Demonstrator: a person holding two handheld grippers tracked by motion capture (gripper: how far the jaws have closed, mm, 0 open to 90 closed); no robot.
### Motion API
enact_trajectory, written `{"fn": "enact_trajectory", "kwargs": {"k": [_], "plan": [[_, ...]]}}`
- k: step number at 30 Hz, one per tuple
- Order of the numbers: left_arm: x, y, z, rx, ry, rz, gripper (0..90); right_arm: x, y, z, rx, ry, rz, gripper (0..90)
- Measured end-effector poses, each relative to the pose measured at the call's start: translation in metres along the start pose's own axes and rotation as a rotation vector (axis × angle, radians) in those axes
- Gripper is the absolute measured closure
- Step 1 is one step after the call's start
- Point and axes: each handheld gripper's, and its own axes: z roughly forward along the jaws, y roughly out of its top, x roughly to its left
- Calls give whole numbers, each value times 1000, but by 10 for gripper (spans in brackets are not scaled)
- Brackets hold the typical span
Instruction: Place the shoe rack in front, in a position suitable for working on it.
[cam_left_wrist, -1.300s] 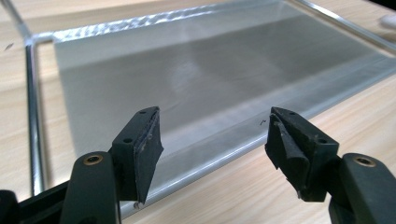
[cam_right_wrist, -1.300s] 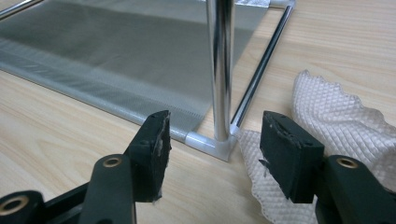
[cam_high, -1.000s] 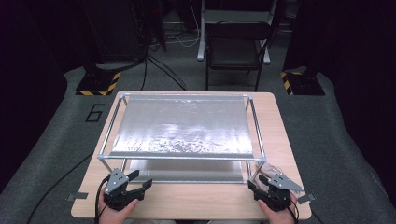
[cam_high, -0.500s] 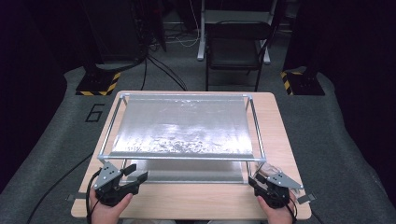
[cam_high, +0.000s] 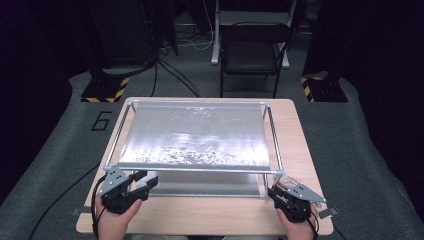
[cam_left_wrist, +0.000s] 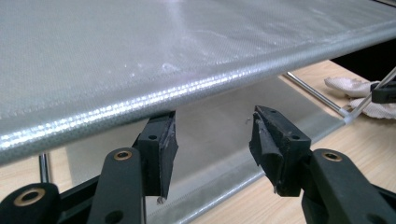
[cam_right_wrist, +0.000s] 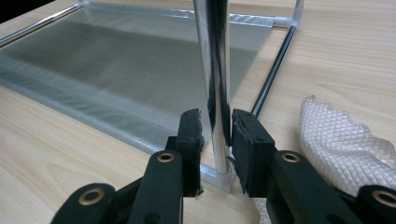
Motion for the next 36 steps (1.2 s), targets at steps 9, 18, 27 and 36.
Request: {"fn": "enact_trajectory", "kwargs": {"k": [9, 18, 27, 36], "plan": [[10, 7, -1, 21, 14, -2, 501, 8, 1, 2, 4, 49, -53, 786], [12, 13, -1, 36, 12, 33, 491, 16, -1, 2, 16, 119, -85, 785], [0, 24, -14, 0, 5, 53, 471, 29, -3, 1, 31, 149, -110, 793], [-8, 42, -2, -4, 3, 37, 399, 32, -4, 1, 29, 170, -105, 789]]}}
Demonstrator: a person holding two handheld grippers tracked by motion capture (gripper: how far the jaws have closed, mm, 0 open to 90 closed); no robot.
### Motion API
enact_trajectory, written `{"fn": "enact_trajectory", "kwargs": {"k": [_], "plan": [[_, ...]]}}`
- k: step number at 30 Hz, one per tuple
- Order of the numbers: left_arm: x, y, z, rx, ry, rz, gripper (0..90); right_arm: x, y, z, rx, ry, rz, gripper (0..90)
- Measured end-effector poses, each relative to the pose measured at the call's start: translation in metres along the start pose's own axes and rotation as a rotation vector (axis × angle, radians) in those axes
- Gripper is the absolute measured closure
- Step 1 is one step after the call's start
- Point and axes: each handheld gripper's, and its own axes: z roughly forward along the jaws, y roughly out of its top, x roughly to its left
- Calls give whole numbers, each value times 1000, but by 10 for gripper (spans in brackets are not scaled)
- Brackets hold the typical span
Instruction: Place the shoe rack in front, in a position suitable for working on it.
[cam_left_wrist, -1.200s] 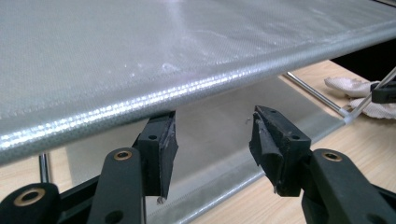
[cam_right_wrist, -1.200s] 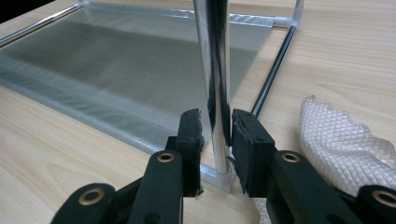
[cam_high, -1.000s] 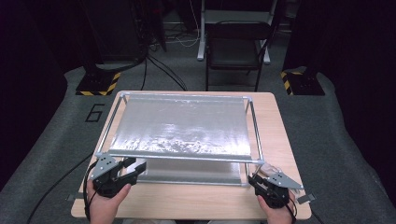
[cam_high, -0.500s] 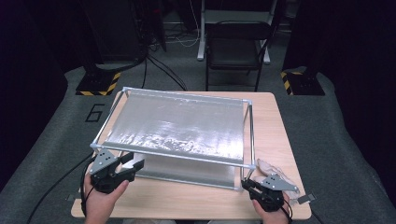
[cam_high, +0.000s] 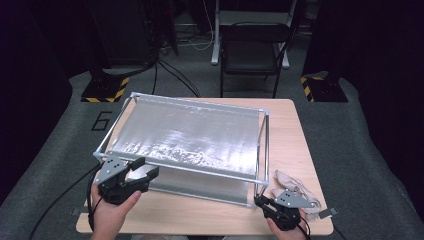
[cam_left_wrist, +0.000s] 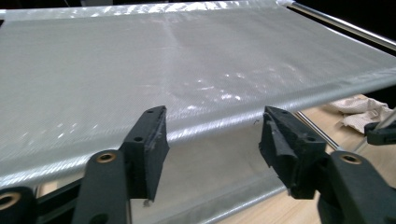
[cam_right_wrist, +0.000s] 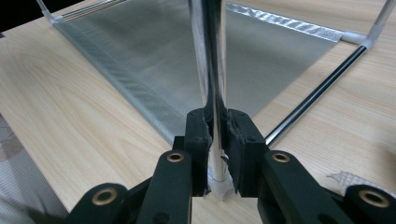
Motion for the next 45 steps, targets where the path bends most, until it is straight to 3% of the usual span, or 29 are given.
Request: {"fn": "enact_trajectory", "kwargs": {"k": [6, 7, 16, 21, 27, 30, 31, 33, 38, 40, 43, 45], "plan": [[-6, 8, 19, 14, -12, 7, 355, 1, -1, 0, -4, 8, -9, 784], [-8, 9, 24, 13, 2, 5, 352, 0, -1, -1, -8, 16, -8, 775], [-8, 12, 39, 44, 5, 19, 350, -5, 1, -14, -41, 50, 8, 732], [-8, 13, 48, 66, 22, 21, 366, -8, 1, -20, -50, 60, -9, 710], [-7, 11, 53, 57, 36, 21, 379, -15, 0, -29, -54, 50, -14, 705], [-6, 11, 53, 54, 30, 20, 385, -19, -1, -34, -65, 38, 7, 693], [-5, 10, 53, 54, 20, 19, 393, -24, -1, -36, -76, 8, 22, 672], [-4, 11, 53, 56, 16, 17, 400, -23, -1, -37, -76, 3, 40, 659], [-4, 11, 56, 51, 16, 20, 402, -15, 1, -28, -52, 70, -15, 607], [-5, 10, 58, 44, 23, 30, 402, -13, 2, -25, -44, 67, -17, 601], [-5, 9, 62, 32, 24, 28, 402, -9, 4, -18, -38, 71, -22, 612], [-4, 10, 65, 31, 21, 33, 402, -7, 6, -11, -36, 72, -34, 673]]}}
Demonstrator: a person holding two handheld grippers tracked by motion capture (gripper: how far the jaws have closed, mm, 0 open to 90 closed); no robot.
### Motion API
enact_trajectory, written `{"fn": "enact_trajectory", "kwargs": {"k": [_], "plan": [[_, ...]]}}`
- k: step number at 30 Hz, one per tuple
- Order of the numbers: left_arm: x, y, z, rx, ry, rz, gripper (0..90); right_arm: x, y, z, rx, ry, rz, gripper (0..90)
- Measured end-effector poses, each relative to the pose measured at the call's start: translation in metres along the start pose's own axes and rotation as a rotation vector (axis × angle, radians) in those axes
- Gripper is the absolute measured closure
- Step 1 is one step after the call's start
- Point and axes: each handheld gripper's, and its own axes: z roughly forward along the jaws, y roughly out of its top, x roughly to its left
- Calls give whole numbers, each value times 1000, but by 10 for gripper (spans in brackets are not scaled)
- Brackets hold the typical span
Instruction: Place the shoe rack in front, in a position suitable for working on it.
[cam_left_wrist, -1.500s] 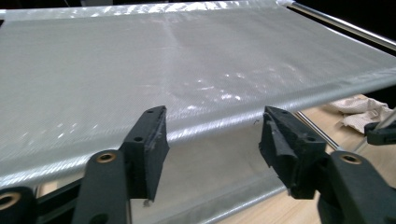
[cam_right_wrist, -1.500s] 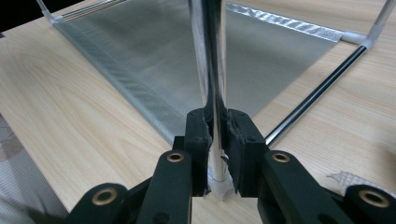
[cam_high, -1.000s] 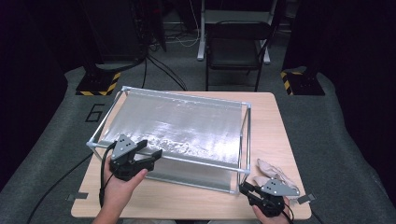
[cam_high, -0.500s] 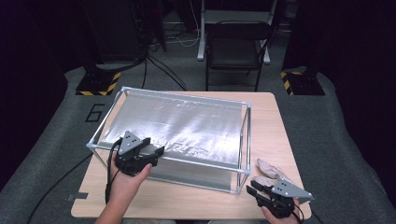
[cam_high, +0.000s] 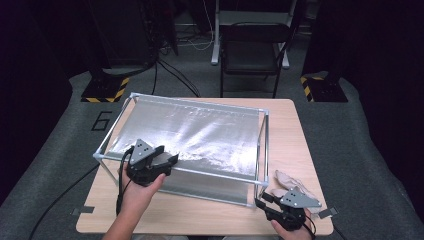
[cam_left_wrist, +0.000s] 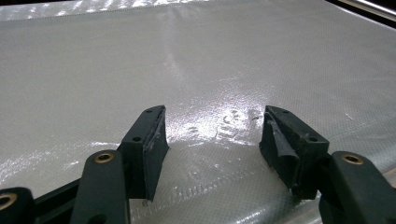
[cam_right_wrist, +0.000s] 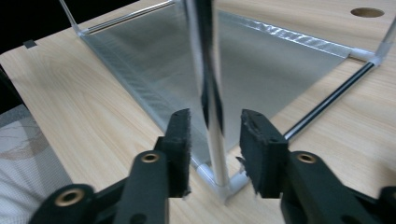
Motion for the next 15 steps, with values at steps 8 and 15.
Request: {"fn": "enact_trajectory", "kwargs": {"k": [8, 15], "plan": [[0, 3, 10, -8, 10, 3, 401, 1, 1, 4, 3, -31, 11, 782], [-1, 6, 10, -5, 41, 14, 401, 5, 1, 5, 7, -17, 5, 784]]}}
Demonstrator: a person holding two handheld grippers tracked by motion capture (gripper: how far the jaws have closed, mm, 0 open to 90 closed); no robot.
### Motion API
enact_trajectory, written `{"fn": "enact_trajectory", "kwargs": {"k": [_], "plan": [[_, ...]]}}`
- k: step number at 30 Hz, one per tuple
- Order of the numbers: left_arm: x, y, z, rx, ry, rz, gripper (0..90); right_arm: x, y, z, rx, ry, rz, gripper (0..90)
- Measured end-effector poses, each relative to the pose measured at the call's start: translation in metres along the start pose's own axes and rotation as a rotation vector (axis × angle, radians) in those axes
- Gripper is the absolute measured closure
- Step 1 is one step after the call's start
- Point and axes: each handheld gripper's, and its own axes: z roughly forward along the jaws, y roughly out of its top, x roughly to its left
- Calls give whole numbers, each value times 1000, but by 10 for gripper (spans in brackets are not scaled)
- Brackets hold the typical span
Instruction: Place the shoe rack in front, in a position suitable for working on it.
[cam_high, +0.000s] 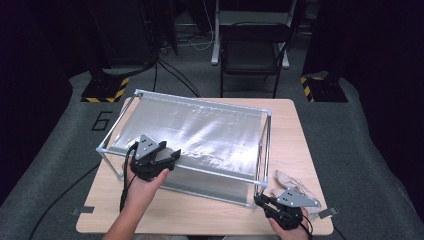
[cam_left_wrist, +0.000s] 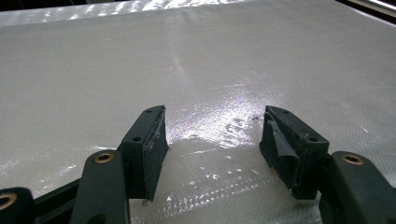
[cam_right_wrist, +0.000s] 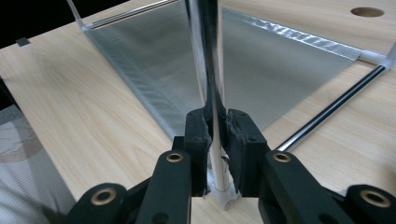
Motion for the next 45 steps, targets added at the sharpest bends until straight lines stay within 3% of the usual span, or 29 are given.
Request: {"fn": "enact_trajectory", "kwargs": {"k": [2, 3, 5, 7, 13, 21, 26, 33, 37, 42, 43, 44, 45], "plan": [[-4, 1, -2, 5, -18, -2, 404, 1, 0, 1, -1, 13, -17, 785], [-10, 2, -2, 4, -47, 2, 404, 3, 0, 1, 3, 22, -20, 786], [-14, 3, -2, 8, -57, 7, 398, 4, 0, 3, 1, 22, -19, 786], [-25, 5, -1, 12, -80, 37, 394, 8, 2, 6, 4, 41, -37, 788], [-38, 8, 2, 17, -94, 46, 365, 16, 3, 12, 5, 86, -62, 789], [-41, 6, 5, 20, -90, 48, 361, 19, 3, 14, 11, 101, -60, 783], [-38, 3, 6, 10, -117, 26, 365, 16, 2, 13, 22, 103, -57, 748], [-33, 2, 8, 7, -125, 33, 373, 7, 1, -1, 32, 126, -63, 706], [-31, 2, 9, -1, -116, 26, 375, 0, -2, -8, 24, 106, -47, 700], [-33, 0, 8, -7, -109, 17, 378, -16, -5, -18, 4, 34, 5, 670], [-34, 0, 6, -3, -112, 21, 378, -21, -6, -21, 8, -10, 24, 627], [-34, 0, 6, -3, -112, 21, 378, -21, -6, -21, 8, -10, 24, 627], [-34, 0, 4, 7, -122, 27, 379, -27, -7, -23, 19, -82, 34, 601]]}}
